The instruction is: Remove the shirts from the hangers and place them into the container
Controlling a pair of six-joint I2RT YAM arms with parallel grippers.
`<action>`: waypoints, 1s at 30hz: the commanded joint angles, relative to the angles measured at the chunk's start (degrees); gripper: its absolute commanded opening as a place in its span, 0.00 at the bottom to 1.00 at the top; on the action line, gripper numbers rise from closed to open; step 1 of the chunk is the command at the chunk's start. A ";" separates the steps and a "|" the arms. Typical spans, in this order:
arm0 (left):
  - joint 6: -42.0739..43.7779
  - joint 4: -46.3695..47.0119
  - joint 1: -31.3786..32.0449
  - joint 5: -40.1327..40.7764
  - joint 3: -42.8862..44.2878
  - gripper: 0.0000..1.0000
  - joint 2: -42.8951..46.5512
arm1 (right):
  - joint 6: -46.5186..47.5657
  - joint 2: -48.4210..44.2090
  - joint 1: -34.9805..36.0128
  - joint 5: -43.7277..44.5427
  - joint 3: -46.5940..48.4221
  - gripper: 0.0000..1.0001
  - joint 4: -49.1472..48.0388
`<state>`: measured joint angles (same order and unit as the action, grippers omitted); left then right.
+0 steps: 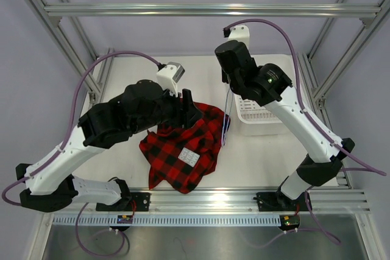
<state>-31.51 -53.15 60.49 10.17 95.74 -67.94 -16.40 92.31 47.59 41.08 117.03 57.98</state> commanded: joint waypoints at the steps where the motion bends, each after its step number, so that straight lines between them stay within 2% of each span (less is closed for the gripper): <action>1: 1.89 0.67 1.91 5.82 3.75 0.59 0.00 | -0.13 -0.73 1.01 4.02 3.38 0.00 0.56; 8: 2.85 3.04 4.28 5.82 6.47 0.61 -0.70 | 1.11 -0.82 1.98 -2.40 3.37 0.00 -4.01; 13: 4.61 4.01 6.56 6.17 7.35 0.62 -2.54 | 0.32 2.08 2.50 -4.60 6.89 0.00 -2.43; 19: 7.07 2.17 10.96 14.08 8.15 0.63 -5.62 | -0.30 3.14 2.77 -5.13 8.56 0.00 -1.81; 24: 6.90 2.87 11.41 15.48 6.38 0.63 -6.85 | -0.30 3.66 2.77 -5.13 10.14 0.00 -0.76; 30: 6.55 1.20 12.46 21.28 6.65 0.63 -7.91 | 0.05 3.23 3.29 -4.52 10.23 0.00 -0.58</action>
<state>-25.30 -52.66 72.34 26.11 101.84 -75.40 -16.27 96.09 49.87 36.32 125.08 57.34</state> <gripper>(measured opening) 0.628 0.109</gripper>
